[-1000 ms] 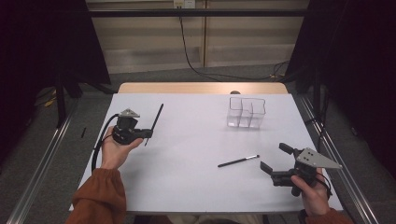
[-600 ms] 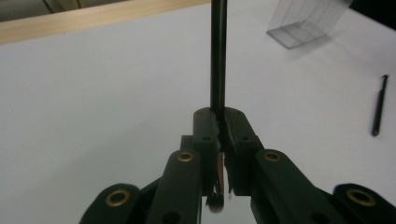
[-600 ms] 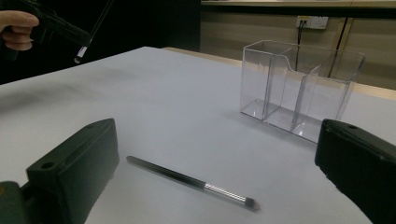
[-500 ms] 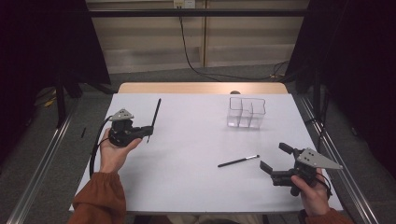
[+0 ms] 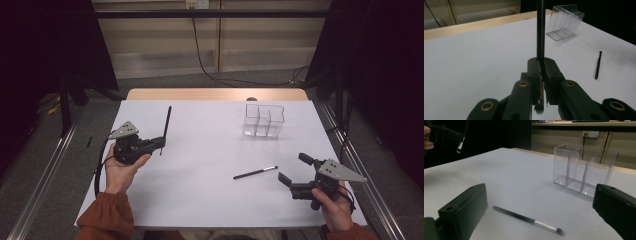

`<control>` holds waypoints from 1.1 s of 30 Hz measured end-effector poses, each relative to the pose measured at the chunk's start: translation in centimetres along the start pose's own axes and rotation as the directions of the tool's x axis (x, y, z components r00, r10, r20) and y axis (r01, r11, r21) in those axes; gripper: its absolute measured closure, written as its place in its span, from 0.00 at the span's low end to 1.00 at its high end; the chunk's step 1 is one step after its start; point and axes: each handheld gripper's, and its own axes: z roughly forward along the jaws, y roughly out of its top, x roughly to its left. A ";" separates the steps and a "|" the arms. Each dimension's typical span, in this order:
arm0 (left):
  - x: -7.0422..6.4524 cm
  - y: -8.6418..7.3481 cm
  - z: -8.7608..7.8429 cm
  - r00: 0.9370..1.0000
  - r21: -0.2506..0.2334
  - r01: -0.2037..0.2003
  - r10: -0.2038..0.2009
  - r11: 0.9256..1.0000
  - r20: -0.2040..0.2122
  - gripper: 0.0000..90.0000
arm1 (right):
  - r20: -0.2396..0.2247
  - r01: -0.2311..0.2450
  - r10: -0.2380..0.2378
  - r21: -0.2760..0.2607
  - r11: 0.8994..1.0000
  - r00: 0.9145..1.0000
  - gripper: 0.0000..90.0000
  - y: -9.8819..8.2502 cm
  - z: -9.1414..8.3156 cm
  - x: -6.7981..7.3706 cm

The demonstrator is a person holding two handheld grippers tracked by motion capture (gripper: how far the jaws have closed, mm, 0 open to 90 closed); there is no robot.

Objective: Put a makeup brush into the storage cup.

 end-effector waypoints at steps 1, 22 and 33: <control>-0.1 0.0 0.0 1.000 -0.001 -0.005 0.005 1.000 0.007 0.94 | -0.002 0.001 -0.001 0.001 1.000 1.000 0.00 0.0 0.0 0.0; -3.2 0.5 2.0 0.992 0.036 -0.061 0.057 0.997 0.112 0.94 | -0.006 0.011 -0.011 0.009 1.000 1.000 0.00 0.0 0.0 0.0; -4.9 0.8 3.0 0.979 0.065 -0.112 0.099 0.992 0.180 0.94 | -0.009 0.010 -0.010 0.011 1.000 1.000 0.00 0.0 -0.1 0.0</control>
